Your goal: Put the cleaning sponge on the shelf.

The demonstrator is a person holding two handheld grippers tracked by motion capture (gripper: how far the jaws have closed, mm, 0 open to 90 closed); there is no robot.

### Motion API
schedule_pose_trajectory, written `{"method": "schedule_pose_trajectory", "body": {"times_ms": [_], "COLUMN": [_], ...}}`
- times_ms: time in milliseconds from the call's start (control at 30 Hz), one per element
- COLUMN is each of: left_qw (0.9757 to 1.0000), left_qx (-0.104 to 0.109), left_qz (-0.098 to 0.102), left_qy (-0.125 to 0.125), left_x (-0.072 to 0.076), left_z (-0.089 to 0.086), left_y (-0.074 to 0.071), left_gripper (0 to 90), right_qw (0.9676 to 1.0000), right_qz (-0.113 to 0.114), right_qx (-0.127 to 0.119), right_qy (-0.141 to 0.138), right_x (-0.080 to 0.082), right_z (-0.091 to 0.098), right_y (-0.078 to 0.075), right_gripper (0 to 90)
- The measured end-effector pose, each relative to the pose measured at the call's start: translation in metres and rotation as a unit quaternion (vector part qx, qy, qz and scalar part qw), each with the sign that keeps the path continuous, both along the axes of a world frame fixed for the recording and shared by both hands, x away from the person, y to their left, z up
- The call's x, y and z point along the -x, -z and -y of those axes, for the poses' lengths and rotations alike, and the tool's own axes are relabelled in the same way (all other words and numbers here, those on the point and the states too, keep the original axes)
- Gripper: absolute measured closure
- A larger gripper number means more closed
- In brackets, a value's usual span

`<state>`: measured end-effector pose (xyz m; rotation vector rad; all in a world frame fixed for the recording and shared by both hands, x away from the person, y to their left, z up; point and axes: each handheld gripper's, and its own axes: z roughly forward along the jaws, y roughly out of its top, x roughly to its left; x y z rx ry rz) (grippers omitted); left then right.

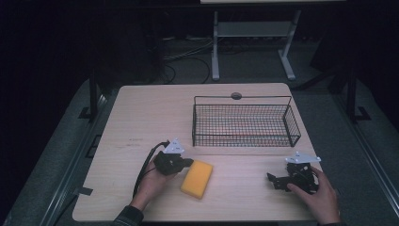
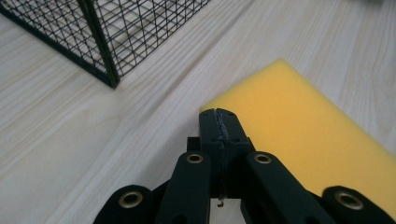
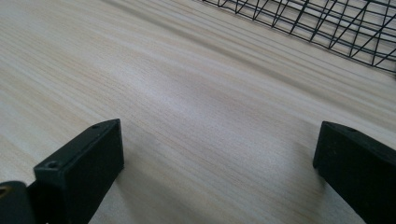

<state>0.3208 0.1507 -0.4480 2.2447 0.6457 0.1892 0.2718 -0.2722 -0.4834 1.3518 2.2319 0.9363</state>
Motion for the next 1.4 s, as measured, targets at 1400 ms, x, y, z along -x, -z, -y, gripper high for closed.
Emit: {"method": "schedule_pose_trajectory", "body": {"times_ms": [1400], "left_qw": [0.9991], "left_qx": [-0.024], "left_qz": [-0.029], "left_qy": [0.021], "left_x": [-0.019], "left_z": [0.034], "left_y": [-0.01], "left_gripper": [75.0], "right_qw": [1.0], "right_qz": [0.0], "right_qx": [0.001], "right_qy": [0.001], "right_x": [-0.001], "right_z": [0.0], "right_y": [0.0], "right_gripper": [1.2]}}
